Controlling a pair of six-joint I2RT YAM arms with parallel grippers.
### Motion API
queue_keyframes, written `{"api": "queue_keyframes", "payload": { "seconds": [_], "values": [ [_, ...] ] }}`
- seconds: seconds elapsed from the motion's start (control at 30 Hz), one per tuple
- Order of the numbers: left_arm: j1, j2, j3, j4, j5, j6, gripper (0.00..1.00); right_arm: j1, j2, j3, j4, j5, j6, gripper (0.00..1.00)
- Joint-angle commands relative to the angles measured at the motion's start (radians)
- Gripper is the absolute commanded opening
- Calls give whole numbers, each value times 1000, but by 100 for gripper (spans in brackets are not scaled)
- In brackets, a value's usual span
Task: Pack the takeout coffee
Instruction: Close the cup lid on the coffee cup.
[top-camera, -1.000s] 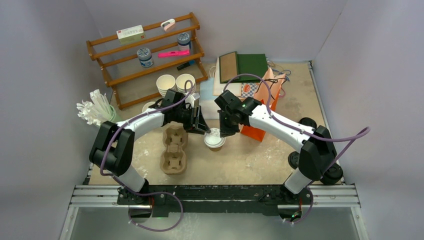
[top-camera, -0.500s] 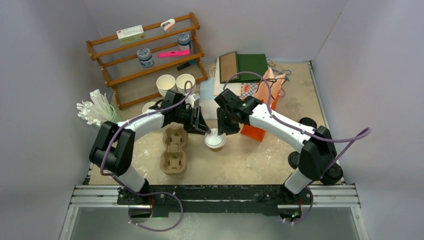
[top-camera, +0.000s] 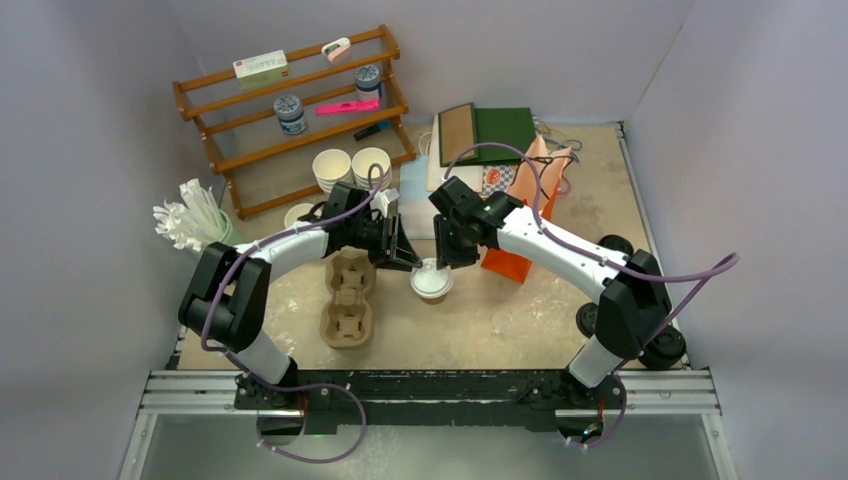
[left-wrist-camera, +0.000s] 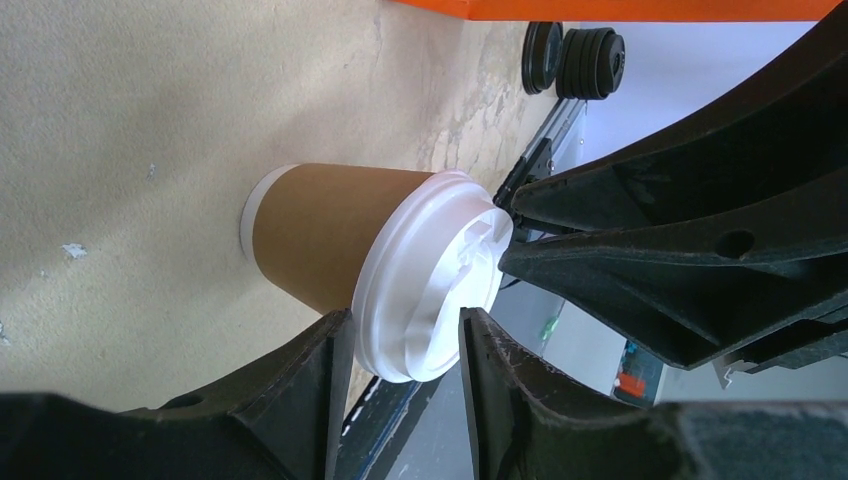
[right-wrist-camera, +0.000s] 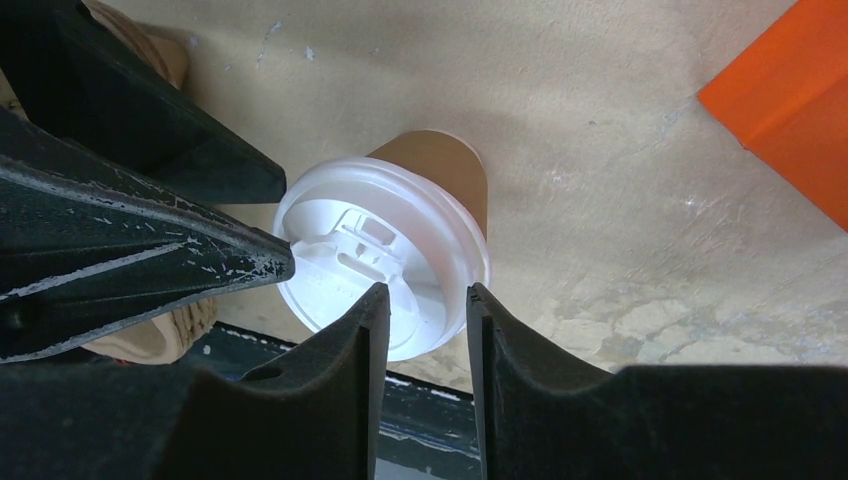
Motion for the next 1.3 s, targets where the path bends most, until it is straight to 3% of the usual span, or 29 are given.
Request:
{"api": "queue_keyframes", "payload": {
  "seconds": [0.0,0.2,0.4,0.6,0.87,1.1,1.27],
  "values": [
    [-4,-33,-9,57,33,-24,45,-5,10,-3,2,-3,-26,37],
    [-3,-33,-11,74,37,-41,44,-4,13,-15,16,-18,-41,36],
    [-4,-34,-10,82,39,-50,44,-4,16,-13,18,-14,-54,29],
    [-4,-32,-13,90,42,-58,44,-5,24,-28,19,3,-69,36],
    [-4,-33,-5,80,41,-51,44,-5,21,-10,17,4,-73,18],
    [-3,-41,36,13,0,2,46,-5,-8,13,-10,43,-73,18],
    [-3,-48,51,-12,-33,23,49,-4,1,-12,-4,40,-77,23]
  ]
}}
